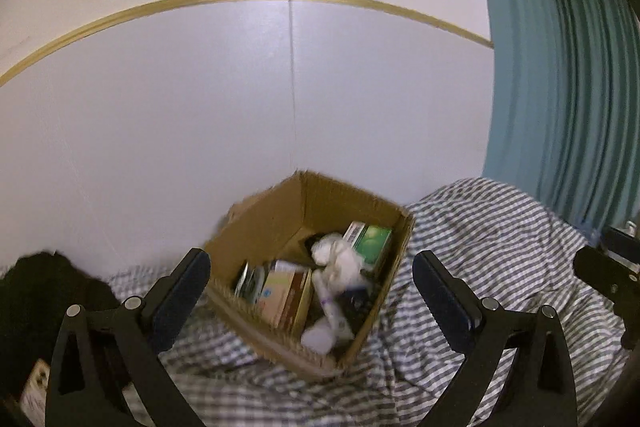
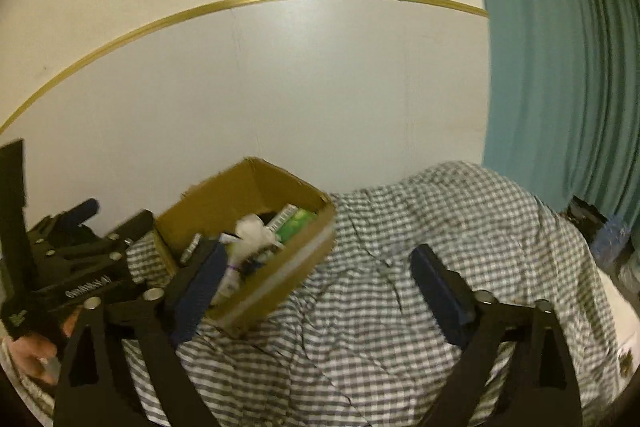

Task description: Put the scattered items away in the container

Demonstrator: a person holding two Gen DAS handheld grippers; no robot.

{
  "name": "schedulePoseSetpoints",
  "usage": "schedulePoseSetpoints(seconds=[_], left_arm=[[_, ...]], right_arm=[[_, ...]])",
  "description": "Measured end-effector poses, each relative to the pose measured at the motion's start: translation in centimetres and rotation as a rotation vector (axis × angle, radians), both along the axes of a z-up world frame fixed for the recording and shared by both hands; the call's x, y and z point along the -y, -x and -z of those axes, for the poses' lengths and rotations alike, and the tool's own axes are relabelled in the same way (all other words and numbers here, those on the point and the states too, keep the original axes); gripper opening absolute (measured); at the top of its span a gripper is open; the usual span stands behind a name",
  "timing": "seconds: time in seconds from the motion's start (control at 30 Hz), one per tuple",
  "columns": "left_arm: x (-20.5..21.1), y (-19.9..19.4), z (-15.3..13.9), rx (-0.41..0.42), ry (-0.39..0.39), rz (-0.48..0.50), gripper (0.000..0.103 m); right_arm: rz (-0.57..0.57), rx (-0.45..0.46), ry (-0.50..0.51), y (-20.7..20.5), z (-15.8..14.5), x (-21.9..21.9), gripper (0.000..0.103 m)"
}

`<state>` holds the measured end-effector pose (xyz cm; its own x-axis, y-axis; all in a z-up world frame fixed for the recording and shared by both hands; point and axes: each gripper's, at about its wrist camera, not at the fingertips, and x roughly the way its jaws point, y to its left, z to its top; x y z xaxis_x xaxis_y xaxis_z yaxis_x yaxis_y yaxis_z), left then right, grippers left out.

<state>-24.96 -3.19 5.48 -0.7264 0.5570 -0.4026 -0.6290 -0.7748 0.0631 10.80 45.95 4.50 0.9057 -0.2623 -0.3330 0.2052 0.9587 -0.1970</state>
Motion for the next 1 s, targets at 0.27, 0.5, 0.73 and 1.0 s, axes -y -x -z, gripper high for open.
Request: schedulePoseSetpoints(seconds=[0.27,0.5,0.73,1.0], left_arm=[[0.7,-1.2,5.9,0.051,0.061,-0.058,0.103],[2.3,-0.7,5.4,0.075,-0.018,-0.106,0.103],[2.5,-0.7,5.4,0.072,-0.014,-0.089,0.103],[2.2,-1.5,5.5,0.052,-0.012,-0.059,0.103]], right_arm=[[0.125,0.03,0.024,2.3,7.2,2.4,0.103],[0.139,0.019,-0.02,1.9,7.6,2.7,0.103],[0.141,0.005,0.006,1.6,8.3,2.6,0.103],[0.153,-0.008,-0.012,1.4,8.8,3.2,0.103]])
